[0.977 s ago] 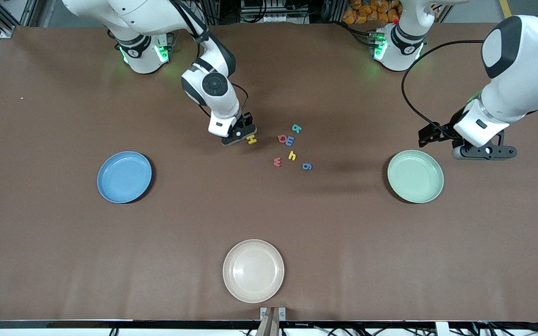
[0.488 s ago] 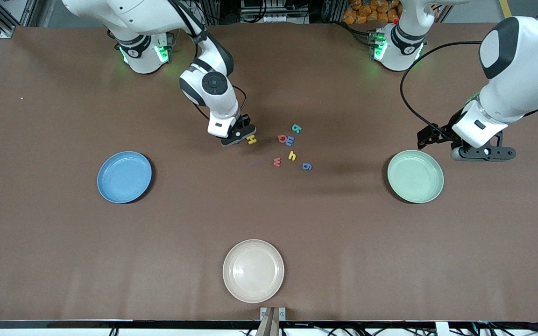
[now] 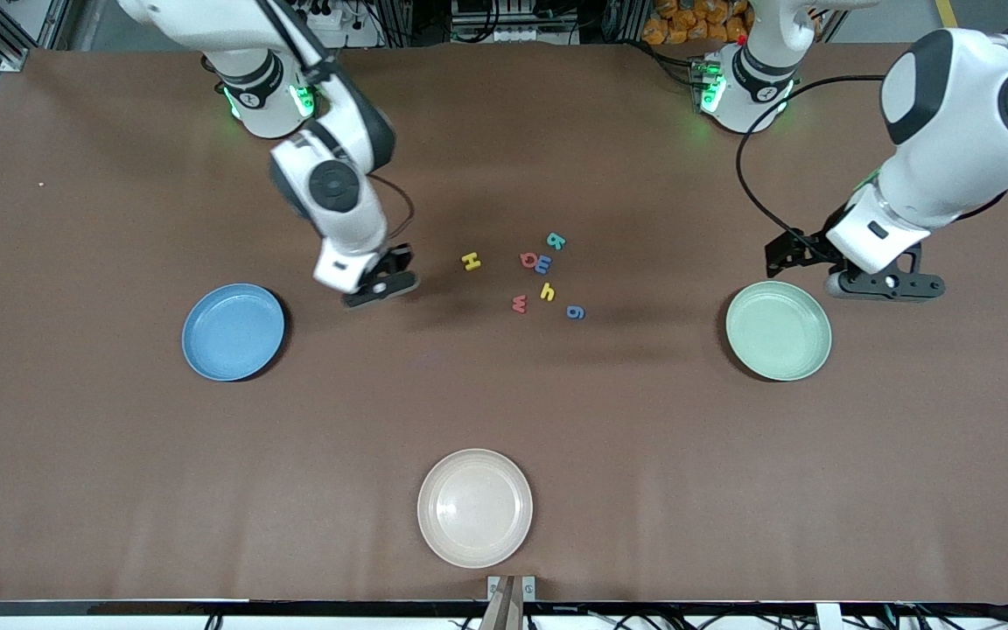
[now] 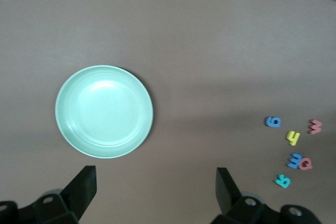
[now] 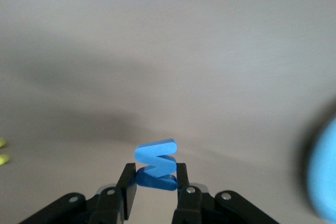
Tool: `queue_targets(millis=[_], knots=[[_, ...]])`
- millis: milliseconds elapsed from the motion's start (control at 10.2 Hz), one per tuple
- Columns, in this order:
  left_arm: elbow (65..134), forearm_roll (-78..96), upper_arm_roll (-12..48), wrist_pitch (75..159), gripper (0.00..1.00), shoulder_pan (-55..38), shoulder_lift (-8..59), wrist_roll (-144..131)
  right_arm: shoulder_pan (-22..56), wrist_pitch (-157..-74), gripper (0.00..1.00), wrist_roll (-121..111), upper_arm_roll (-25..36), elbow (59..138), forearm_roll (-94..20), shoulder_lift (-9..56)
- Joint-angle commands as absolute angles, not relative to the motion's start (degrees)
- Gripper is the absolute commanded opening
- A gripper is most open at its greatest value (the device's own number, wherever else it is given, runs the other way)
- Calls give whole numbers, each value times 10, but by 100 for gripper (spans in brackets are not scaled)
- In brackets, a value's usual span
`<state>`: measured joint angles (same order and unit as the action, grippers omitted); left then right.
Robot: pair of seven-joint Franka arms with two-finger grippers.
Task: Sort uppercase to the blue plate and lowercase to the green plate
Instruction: 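Carry the blue W to the blue plate while the left gripper approaches the green plate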
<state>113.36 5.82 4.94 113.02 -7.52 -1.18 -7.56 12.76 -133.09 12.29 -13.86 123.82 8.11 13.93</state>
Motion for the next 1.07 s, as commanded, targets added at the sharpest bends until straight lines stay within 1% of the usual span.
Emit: queue_targets(millis=[0, 98, 293, 391, 488, 586, 684, 781, 879, 977], knots=[[1135, 69, 63, 1145, 100, -78, -4, -98, 14, -1310, 0, 62, -144, 1232, 80, 120], [1136, 69, 78, 1152, 100, -84, 3, -99, -7, -1310, 0, 58, -114, 1230, 79, 122], [1138, 66, 107, 1172, 100, -89, 24, -99, -20, -1311, 0, 1, -50, 1235, 77, 137], [1138, 63, 111, 1186, 100, -103, 39, -100, -19, -1312, 0, -2, -23, 1235, 76, 153], [1137, 62, 111, 1198, 100, -122, 56, -100, -21, -1317, 56, 1, -20, 1234, 72, 165], [1137, 61, 112, 1210, 100, -136, 73, -100, -20, -1312, 100, 0, -15, 1230, 72, 164], [1137, 44, 116, 1221, 100, -147, 89, -107, -18, -1306, 100, 2, -14, 1217, 72, 163], [1136, 22, 121, 1232, 100, -151, 107, -123, -15, -1276, 100, 1, -14, 1189, 71, 162], [1136, 20, 126, 1247, 100, -159, 123, -133, 1, -1222, 100, 0, -14, 1140, 71, 157], [1136, 19, 127, 1263, 100, -167, 137, -144, 24, -1148, 100, 2, -17, 1089, 62, 149]])
